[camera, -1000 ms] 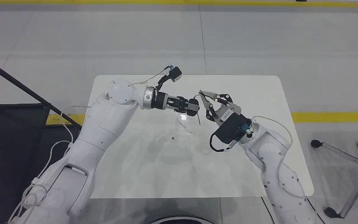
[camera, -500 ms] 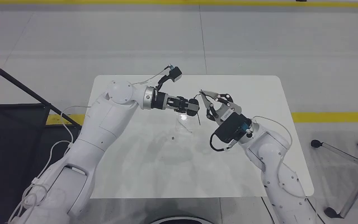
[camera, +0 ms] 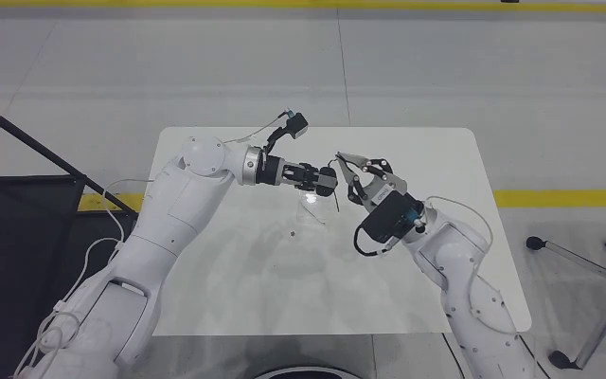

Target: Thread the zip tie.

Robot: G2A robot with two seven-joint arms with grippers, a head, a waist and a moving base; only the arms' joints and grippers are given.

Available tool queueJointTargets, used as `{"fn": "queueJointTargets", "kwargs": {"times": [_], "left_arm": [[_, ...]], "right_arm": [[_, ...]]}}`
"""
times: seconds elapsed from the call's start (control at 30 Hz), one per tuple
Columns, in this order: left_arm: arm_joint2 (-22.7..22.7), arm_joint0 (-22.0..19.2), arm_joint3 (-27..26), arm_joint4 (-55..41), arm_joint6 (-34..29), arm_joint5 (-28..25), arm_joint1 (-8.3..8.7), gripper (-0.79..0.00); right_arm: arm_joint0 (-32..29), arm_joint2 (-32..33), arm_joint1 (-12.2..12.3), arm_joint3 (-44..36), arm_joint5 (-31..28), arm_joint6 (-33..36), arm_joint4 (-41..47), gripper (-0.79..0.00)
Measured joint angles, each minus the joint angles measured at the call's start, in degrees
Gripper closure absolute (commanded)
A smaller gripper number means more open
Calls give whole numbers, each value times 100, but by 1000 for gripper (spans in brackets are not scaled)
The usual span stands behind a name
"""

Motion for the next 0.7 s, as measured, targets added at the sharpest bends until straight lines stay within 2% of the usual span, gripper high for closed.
{"fn": "queueJointTargets", "kwargs": {"times": [0.7], "left_arm": [[0,0,0,0,0,0,0,0]], "right_arm": [[-29,-36,65,-55,-44,58,-108,0]]}}
